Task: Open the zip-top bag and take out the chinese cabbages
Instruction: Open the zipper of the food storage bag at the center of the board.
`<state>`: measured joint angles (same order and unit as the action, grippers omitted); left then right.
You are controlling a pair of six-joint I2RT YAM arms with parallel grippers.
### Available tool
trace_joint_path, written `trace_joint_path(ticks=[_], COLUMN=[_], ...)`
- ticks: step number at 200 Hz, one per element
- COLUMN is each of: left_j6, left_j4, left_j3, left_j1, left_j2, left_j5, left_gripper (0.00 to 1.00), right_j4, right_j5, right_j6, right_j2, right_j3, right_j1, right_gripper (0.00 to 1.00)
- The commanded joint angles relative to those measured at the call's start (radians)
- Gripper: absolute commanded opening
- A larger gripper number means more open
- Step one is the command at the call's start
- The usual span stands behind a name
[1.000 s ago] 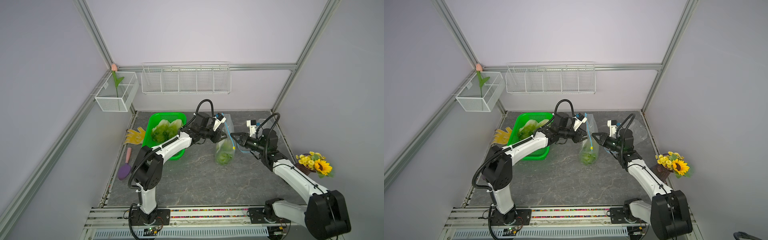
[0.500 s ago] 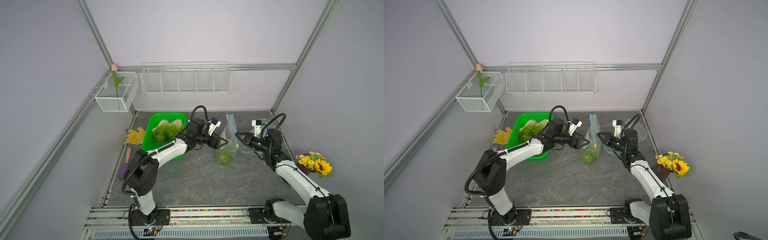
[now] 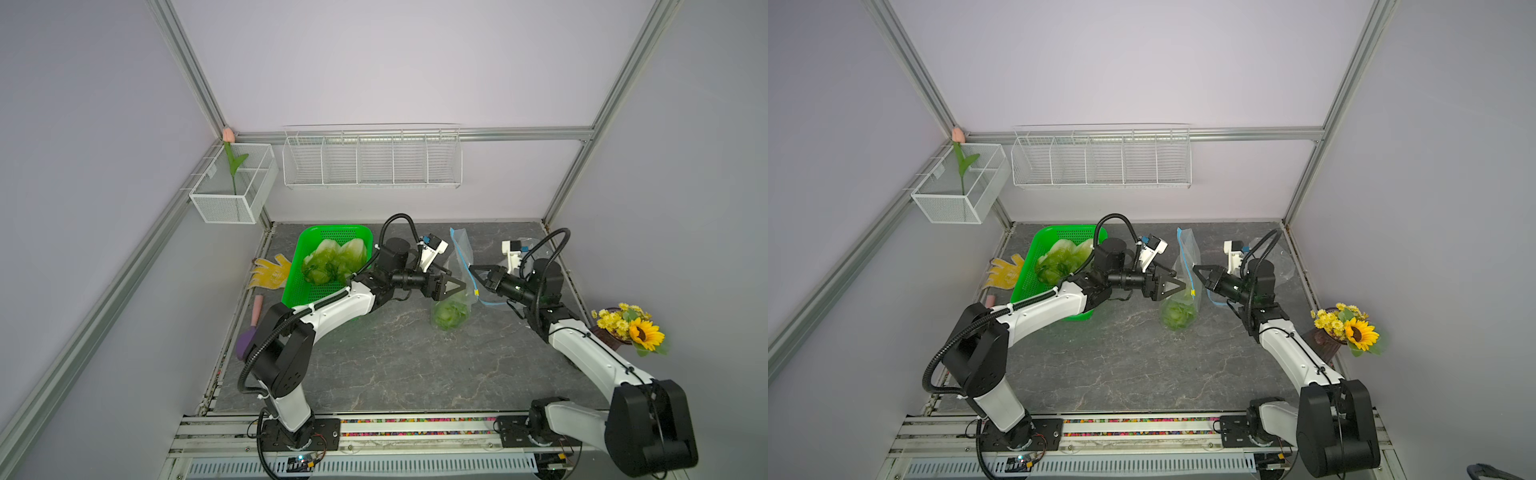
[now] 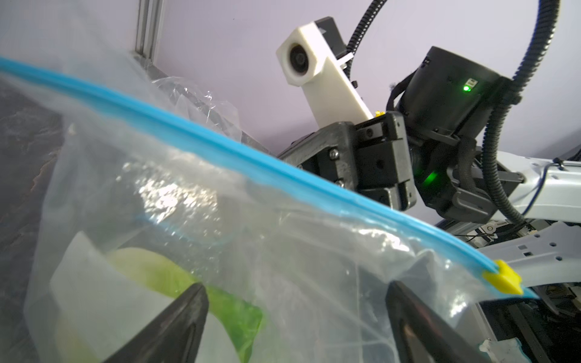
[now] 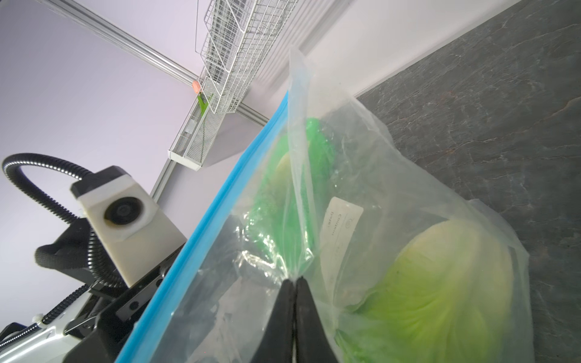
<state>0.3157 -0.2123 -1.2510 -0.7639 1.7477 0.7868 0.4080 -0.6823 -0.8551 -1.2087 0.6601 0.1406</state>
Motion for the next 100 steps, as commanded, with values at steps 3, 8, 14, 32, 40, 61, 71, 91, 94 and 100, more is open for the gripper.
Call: trace_joint_path(ticks=[3, 8, 14, 32, 40, 61, 71, 91, 94, 100], left_j6=[-0.008, -0.005, -0.004, -0.001, -0.001, -0.019, -0.018, -0.015, -0.016, -0.014], left_j4=[0.016, 0.014, 0.016, 0.013, 0.013, 0.022, 0.023, 0.025, 0.025, 0.024], left_j3=[-0.082, -0.092, -0.101, -0.115, -0.11, -0.103, -0.104, -0.106, -0.105, -0.105], left_j1=[-0.029, -0.035, -0.04, -0.048, -0.046, -0.047, -0.047, -0.045, -0.046, -0.045], left_j2=[0.065, 0.075, 0.086, 0.099, 0.097, 0.082, 0.08, 0.077, 0.076, 0.075], left_j5=[0.003, 0.001, 0.004, 0.013, 0.014, 0.004, 0.006, 0.002, 0.0, -0.001], left_gripper=[0.78, 0.74, 0.68, 0.5, 0.4, 0.17, 0.02, 0.0, 0.0, 0.0], right_j4=[0.107, 0.114, 0.117, 0.105, 0.1, 0.086, 0.085, 0.078, 0.077, 0.075], right_j5=[-0.052, -0.054, -0.053, -0.044, -0.041, -0.033, -0.029, -0.02, -0.019, -0.019], right_j6=[-0.043, -0.048, -0.048, -0.043, -0.04, -0.033, -0.032, -0.029, -0.028, -0.028], right_j2=[-0.015, -0.017, -0.017, -0.014, -0.012, -0.01, -0.012, -0.008, -0.008, -0.006], right_j3=[-0.028, -0.03, -0.031, -0.032, -0.031, -0.028, -0.028, -0.028, -0.029, -0.029], right_j1=[-0.004, -0.004, -0.004, -0.005, -0.006, -0.01, -0.01, -0.013, -0.013, -0.013], right_gripper=[0.07, 0.07, 0.07, 0.07, 0.07, 0.07, 0.07, 0.07, 0.07, 0.07])
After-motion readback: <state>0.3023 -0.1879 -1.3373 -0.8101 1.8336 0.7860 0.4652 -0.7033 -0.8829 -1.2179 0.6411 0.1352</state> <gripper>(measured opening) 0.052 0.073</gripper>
